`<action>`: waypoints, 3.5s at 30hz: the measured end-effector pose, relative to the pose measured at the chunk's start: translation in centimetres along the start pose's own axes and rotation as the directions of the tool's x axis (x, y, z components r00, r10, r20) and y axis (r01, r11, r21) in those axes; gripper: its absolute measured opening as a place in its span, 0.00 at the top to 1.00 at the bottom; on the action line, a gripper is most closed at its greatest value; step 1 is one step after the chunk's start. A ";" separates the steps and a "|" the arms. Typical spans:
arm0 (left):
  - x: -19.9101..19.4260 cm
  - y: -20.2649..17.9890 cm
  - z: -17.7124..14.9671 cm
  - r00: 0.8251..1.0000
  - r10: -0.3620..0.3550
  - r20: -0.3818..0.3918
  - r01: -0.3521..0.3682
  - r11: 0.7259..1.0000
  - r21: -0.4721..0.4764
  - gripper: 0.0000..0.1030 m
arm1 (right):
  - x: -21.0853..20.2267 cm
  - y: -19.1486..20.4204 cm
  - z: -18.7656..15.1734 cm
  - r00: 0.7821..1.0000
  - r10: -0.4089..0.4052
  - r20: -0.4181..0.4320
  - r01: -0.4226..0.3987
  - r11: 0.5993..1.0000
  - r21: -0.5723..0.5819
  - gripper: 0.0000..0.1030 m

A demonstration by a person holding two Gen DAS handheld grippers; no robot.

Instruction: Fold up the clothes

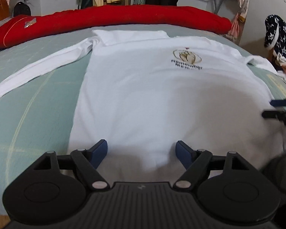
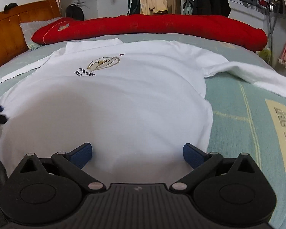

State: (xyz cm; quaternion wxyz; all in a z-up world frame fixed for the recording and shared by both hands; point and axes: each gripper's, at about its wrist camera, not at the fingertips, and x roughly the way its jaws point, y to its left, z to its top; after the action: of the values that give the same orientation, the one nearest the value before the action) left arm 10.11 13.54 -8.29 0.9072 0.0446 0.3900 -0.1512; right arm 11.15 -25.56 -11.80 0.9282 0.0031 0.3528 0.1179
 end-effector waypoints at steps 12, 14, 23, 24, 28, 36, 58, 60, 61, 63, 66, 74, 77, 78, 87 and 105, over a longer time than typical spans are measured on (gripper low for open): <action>-0.6 2.1 -0.2 0.998 0.058 0.009 -0.058 0.997 -0.056 0.22 | -0.2 0.3 -0.6 1.000 -0.022 0.014 0.022 1.000 -0.002 0.00; -1.5 2.6 -0.8 0.997 0.071 -0.010 -0.071 0.994 -0.082 0.22 | -0.2 0.2 -0.7 1.000 -0.021 0.017 0.021 1.000 -0.003 0.00; 1.6 -0.6 3.0 0.999 0.035 0.023 -0.035 0.999 -0.016 0.22 | 0.2 0.7 -0.7 0.998 -0.051 0.021 0.051 0.999 -0.006 0.00; 2.1 -1.2 3.6 0.999 0.027 0.029 -0.027 1.000 -0.004 0.22 | 0.1 0.8 -0.5 0.998 -0.056 0.011 0.056 0.998 -0.004 0.00; 4.5 -3.2 5.9 0.999 -0.007 0.053 0.005 0.999 0.041 0.21 | -1.1 1.3 1.8 0.999 -0.031 0.012 0.031 0.999 0.023 0.00; 6.0 -5.2 5.0 0.997 -0.019 0.075 0.015 0.999 0.051 0.19 | 3.7 5.3 6.0 0.997 0.068 0.019 -0.066 0.991 -0.118 0.00; 1.8 -7.7 0.2 0.998 -0.045 0.053 0.040 0.994 0.101 0.12 | -2.1 3.9 -2.5 1.000 -0.010 0.008 0.011 0.993 -0.117 0.00; 1.3 -7.5 -0.1 0.998 -0.036 0.045 0.031 0.994 0.108 0.12 | -2.5 3.9 -3.1 1.000 -0.013 0.005 0.014 0.991 -0.136 0.00; 1.2 -7.5 0.0 0.999 -0.030 0.043 0.025 0.993 0.112 0.12 | -2.6 4.0 -3.4 1.000 -0.021 0.001 0.021 0.988 -0.153 0.00; 1.0 -7.6 0.6 0.998 -0.026 0.052 0.019 0.992 0.122 0.12 | -3.0 4.2 -3.5 0.999 -0.036 0.001 0.035 0.983 -0.180 0.00; 0.8 -7.5 2.5 0.995 -0.042 0.095 0.029 0.990 0.136 0.12 | -3.5 4.0 -2.6 1.000 -0.019 0.004 0.019 0.986 -0.164 0.00; 4.2 -5.7 7.5 0.991 -0.071 0.109 0.069 0.997 0.022 0.12 | -1.3 2.4 3.4 0.995 0.051 0.085 -0.044 0.996 -0.080 0.00; 6.2 -5.1 6.7 0.998 -0.051 0.037 0.052 0.997 -0.048 0.12 | 1.2 1.6 3.8 0.998 0.047 0.031 -0.047 0.999 -0.019 0.00; 6.3 -4.9 6.0 0.998 -0.044 0.036 0.046 0.997 -0.056 0.12 | 2.0 1.3 3.7 0.999 0.045 0.008 -0.045 0.999 0.008 0.00; 4.0 -4.6 3.0 0.999 -0.034 0.039 0.036 0.997 -0.068 0.12 | 0.9 1.0 0.2 0.999 0.033 0.025 -0.032 0.999 -0.034 0.00; 1.2 -2.4 2.6 0.997 -0.007 0.083 0.015 0.995 -0.103 0.12 | -1.6 1.8 -1.9 0.999 -0.054 -0.001 0.054 0.997 -0.050 0.00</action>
State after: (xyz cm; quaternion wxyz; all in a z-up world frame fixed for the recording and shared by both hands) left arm 11.96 10.48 -7.24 0.9228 -0.0110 0.3597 -0.1376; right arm 8.29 -24.29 -12.02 0.9305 -0.0295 0.3508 0.1017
